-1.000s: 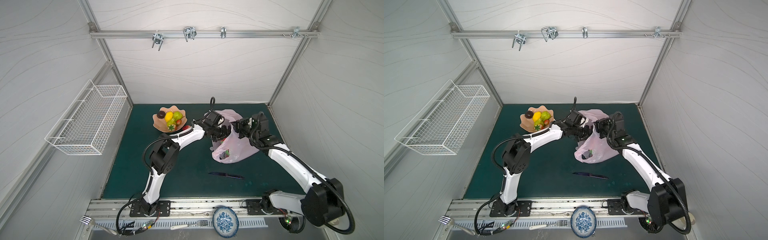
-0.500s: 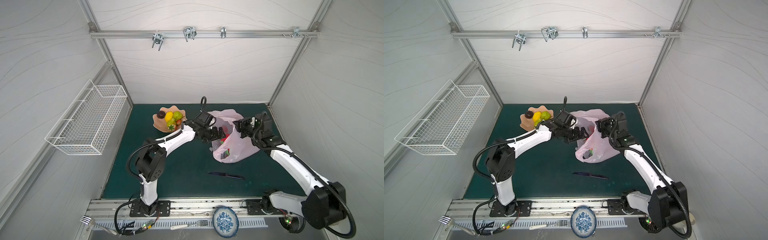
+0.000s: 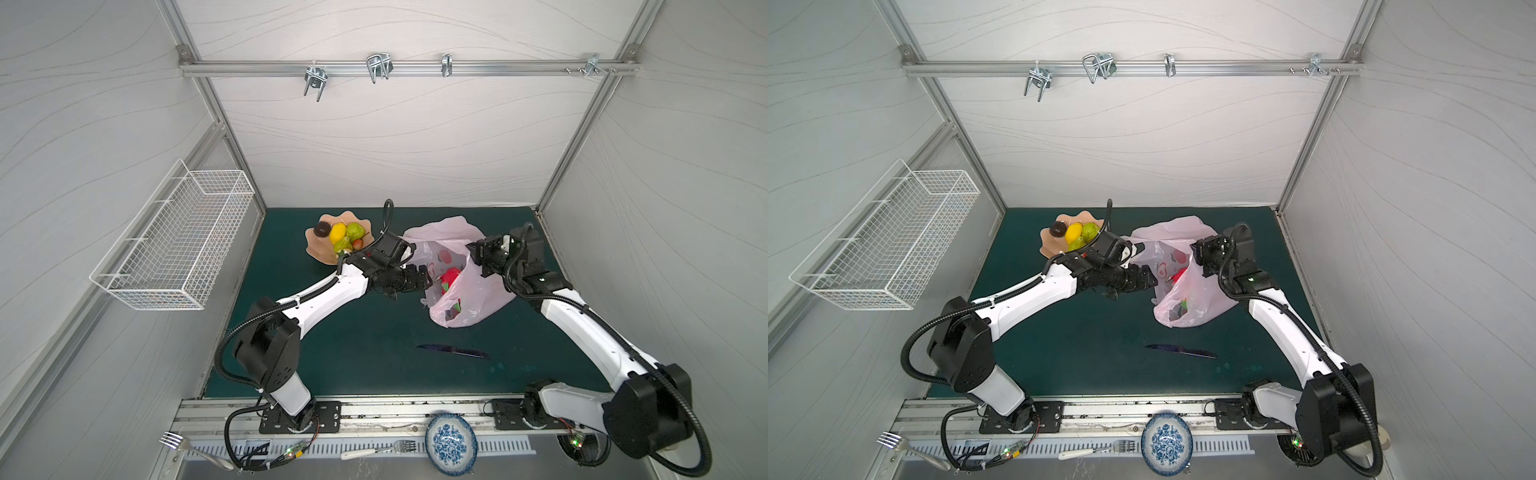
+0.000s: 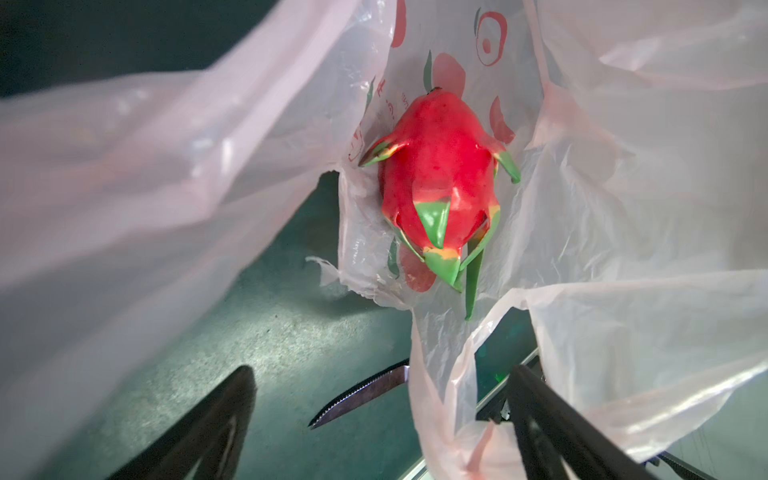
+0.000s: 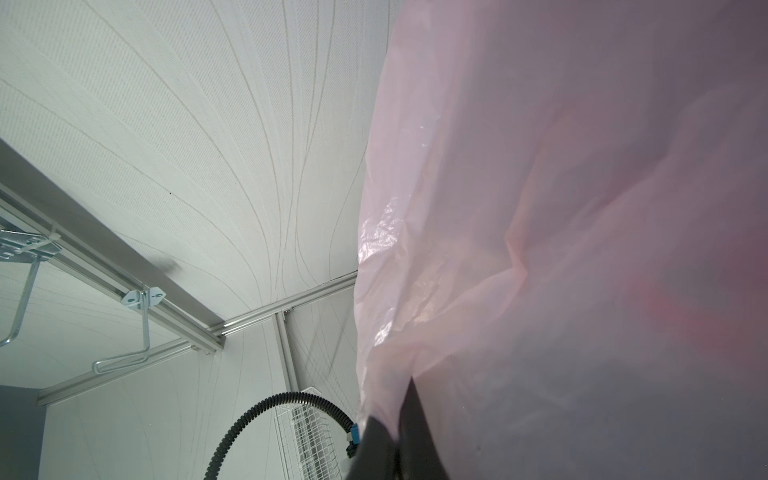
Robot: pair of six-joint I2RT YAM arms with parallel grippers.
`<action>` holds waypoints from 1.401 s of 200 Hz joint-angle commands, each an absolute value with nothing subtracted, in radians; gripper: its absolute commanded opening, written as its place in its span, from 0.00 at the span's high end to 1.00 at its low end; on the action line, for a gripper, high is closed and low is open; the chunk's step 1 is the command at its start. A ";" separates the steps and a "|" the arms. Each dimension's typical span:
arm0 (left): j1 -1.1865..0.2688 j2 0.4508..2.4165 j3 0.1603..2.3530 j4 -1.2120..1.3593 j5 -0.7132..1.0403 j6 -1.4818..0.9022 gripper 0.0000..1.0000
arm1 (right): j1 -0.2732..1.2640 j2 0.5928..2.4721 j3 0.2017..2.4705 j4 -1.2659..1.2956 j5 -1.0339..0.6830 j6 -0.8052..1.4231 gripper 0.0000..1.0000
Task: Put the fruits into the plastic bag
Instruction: 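Open the left gripper to release the dragon fruit inside the bag, then withdraw the left gripper back toward the fruit bowl while right gripper holds bag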
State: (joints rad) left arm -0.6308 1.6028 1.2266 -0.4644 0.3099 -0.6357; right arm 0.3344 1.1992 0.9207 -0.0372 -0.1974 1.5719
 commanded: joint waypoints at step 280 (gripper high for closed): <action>-0.478 1.997 1.780 -0.555 0.326 -0.293 0.93 | 0.330 1.165 1.056 -0.157 -0.154 1.618 1.00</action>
